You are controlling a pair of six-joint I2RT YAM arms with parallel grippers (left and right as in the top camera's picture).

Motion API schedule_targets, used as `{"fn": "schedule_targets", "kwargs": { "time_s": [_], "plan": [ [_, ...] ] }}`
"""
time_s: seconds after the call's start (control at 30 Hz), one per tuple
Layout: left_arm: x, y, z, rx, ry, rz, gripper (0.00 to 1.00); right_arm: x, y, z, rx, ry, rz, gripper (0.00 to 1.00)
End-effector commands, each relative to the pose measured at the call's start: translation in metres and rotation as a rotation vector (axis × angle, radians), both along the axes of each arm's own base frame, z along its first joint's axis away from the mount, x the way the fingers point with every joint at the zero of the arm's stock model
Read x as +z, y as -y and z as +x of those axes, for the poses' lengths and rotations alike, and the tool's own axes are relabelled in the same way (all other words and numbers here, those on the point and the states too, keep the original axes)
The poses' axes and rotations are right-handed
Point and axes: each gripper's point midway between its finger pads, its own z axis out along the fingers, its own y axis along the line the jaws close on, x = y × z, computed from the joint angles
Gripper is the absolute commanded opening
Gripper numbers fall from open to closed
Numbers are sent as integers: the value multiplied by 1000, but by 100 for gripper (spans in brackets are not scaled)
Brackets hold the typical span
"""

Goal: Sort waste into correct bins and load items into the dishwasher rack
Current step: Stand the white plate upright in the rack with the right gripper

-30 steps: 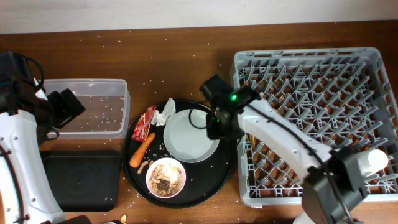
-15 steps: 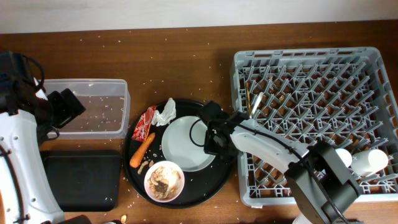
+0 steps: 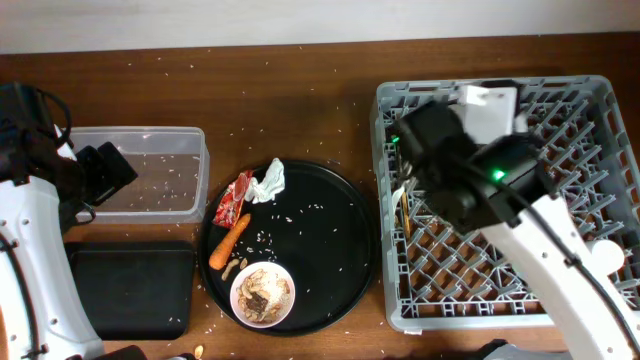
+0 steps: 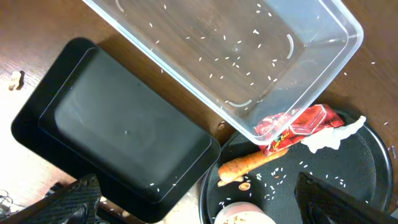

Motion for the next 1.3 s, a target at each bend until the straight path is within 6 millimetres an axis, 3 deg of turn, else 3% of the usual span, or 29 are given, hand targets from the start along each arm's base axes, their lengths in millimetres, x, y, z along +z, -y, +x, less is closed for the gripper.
{"fn": "schedule_targets", "kwargs": {
  "time_s": [0.0, 0.13, 0.2, 0.27, 0.37, 0.47, 0.67, 0.9, 0.97, 1.0, 1.03, 1.1, 1.17, 1.2, 1.23, 1.27],
  "plan": [
    [9, -1, -1, 15, 30, 8, 99, 18, 60, -5, -199, 27, -133, 4],
    [9, -1, -1, 15, 30, 8, 99, -17, 92, 7, -319, -11, 32, 4],
    [9, -1, -1, 15, 30, 8, 99, -36, 108, 19, -353, -109, -7, 4],
    [9, -1, -1, 15, 30, 8, 99, -58, 105, 44, -274, -229, -27, 4],
    [9, -1, -1, 15, 30, 8, 99, -73, 103, 61, -209, -334, -80, 4],
    [9, -1, -1, 15, 31, 8, 99, -69, 101, 75, -84, -447, -166, 4],
    [9, -1, -1, 15, 30, 8, 99, -82, 79, 105, 242, -628, -206, 4],
    [9, -1, -1, 15, 30, 8, 99, -88, 67, 116, 327, -609, -159, 4],
    [9, -1, -1, 15, 30, 8, 99, -99, 55, 116, 391, -615, -95, 4],
    [9, -1, -1, 15, 31, 8, 99, -99, 55, 115, 387, -617, -93, 35],
    [9, -1, -1, 15, 30, 8, 99, -97, 58, 114, 351, -593, -84, 98],
    [9, -1, -1, 15, 31, 8, 99, -80, 50, 108, 293, -473, -29, 99],
    [9, -1, -1, 15, 31, 8, 99, -42, 27, 96, 260, -255, 85, 99],
    [9, -1, -1, 15, 31, 8, 99, -15, -18, 82, 348, -80, 300, 99],
    [9, -1, -1, 15, 30, 8, 99, -7, -38, 75, 403, -37, 398, 99],
    [9, -1, -1, 15, 30, 8, 99, 5, -83, 57, 567, -11, 583, 99]
  ]
}}
